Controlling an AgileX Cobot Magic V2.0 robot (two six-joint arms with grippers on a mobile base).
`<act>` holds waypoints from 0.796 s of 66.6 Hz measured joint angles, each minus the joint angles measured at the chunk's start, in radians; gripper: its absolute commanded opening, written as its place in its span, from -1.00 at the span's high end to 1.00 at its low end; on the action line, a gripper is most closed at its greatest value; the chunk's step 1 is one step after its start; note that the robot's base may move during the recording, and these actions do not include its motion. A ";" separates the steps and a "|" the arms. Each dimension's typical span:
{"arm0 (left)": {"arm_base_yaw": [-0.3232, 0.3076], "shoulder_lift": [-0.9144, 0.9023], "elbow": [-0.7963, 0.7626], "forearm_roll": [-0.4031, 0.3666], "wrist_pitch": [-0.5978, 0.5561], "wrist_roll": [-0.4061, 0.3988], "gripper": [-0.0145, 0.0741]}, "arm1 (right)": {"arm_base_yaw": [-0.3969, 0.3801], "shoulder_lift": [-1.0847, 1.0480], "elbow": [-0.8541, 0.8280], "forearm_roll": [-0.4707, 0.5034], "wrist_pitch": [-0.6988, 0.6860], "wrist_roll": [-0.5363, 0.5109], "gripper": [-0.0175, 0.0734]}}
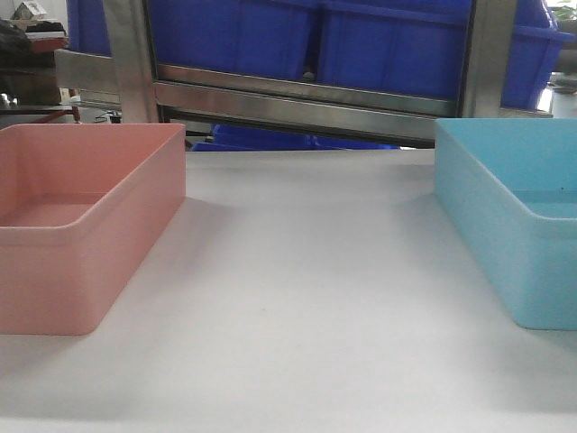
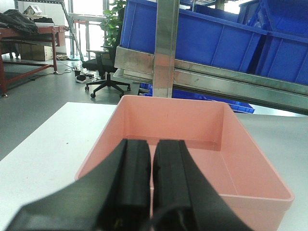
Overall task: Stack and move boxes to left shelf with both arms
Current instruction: 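Grip the rim of the pink box with the left gripper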
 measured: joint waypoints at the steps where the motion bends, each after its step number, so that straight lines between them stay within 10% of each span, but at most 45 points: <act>1: 0.000 0.000 0.000 0.000 0.000 0.000 0.66 | 0.000 0.000 0.000 0.000 0.000 0.000 0.49; 53: 0.000 0.008 -0.034 0.013 -0.117 0.000 0.63 | 0.000 0.000 0.000 0.000 0.000 0.000 0.49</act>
